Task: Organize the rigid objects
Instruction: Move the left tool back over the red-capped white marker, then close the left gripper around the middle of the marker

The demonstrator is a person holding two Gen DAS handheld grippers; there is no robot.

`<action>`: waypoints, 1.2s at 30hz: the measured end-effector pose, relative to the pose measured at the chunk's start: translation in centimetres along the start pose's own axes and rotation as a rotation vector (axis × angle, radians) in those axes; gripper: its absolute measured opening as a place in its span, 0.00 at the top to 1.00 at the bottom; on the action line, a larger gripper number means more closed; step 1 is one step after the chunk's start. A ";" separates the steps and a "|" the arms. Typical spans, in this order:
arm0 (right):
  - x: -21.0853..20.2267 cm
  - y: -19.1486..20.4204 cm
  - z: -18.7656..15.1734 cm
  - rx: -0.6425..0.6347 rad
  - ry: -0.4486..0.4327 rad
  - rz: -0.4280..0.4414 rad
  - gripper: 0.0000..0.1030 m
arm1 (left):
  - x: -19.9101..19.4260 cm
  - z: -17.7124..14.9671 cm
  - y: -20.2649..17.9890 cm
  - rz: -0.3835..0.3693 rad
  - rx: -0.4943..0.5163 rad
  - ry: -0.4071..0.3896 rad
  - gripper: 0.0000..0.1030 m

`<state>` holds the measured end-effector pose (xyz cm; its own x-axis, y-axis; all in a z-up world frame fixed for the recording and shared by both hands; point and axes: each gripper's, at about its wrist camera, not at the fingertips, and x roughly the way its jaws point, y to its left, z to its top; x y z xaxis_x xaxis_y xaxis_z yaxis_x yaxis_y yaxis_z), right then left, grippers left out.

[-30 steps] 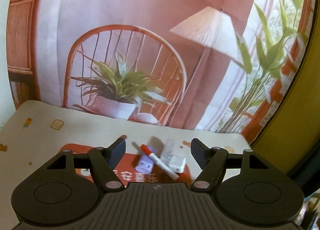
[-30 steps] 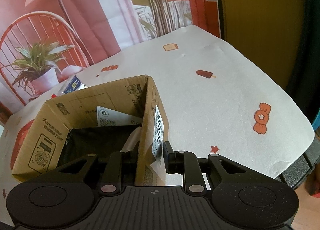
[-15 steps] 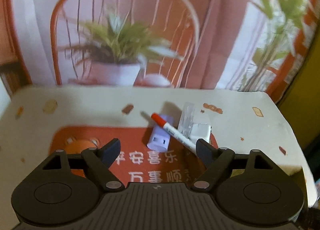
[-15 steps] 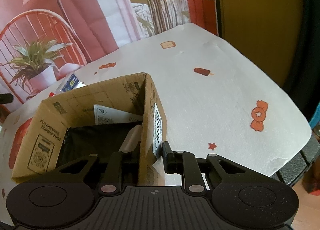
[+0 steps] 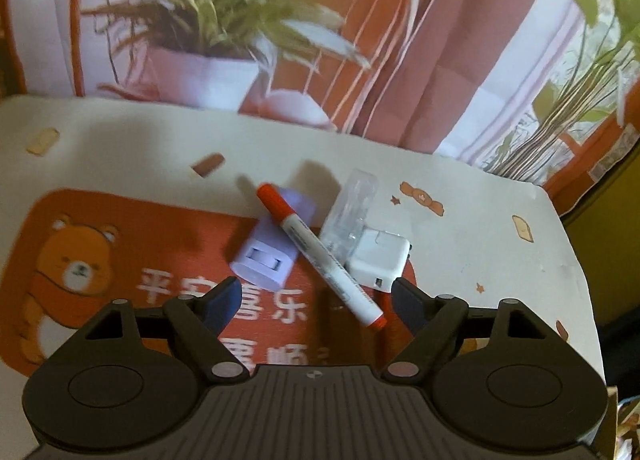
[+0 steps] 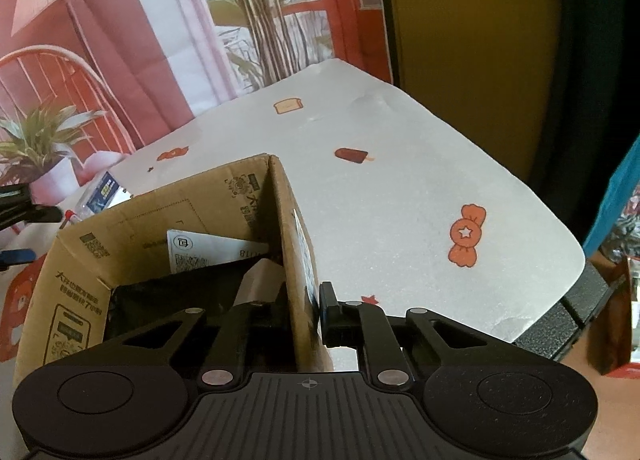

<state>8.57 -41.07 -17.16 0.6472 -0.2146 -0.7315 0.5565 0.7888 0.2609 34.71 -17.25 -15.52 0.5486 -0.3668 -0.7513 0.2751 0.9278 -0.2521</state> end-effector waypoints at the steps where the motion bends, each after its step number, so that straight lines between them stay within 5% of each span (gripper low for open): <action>1: 0.0 0.0 0.0 0.000 0.001 0.001 0.88 | 0.7 0.0 -0.3 0.003 -0.001 0.007 0.21; 12: 0.1 0.0 0.2 0.000 0.011 0.003 0.88 | 4.4 0.1 -0.9 0.031 -0.032 0.053 0.38; 14: 0.1 0.0 0.2 0.001 0.011 0.003 0.88 | 4.5 0.2 -0.7 0.027 -0.035 0.052 0.47; 16: 0.2 0.0 0.2 0.004 0.013 0.002 0.88 | 4.5 0.2 -0.6 0.005 -0.022 0.051 0.73; 17: 0.2 0.0 0.2 0.005 0.013 0.002 0.88 | 4.3 0.2 -0.6 0.000 -0.017 0.047 0.76; 27: 0.4 -0.1 0.1 0.020 0.011 0.002 0.87 | 0.4 -0.1 0.8 -0.033 0.044 -0.014 0.84; 36: 0.4 -0.3 -0.1 0.016 0.009 0.000 0.87 | -2.0 -2.6 1.8 -0.053 0.102 0.022 0.84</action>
<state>8.61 -41.33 -17.58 0.6427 -0.2096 -0.7369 0.5650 0.7792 0.2712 32.03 -14.70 -16.11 0.5140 -0.4125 -0.7521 0.3825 0.8950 -0.2294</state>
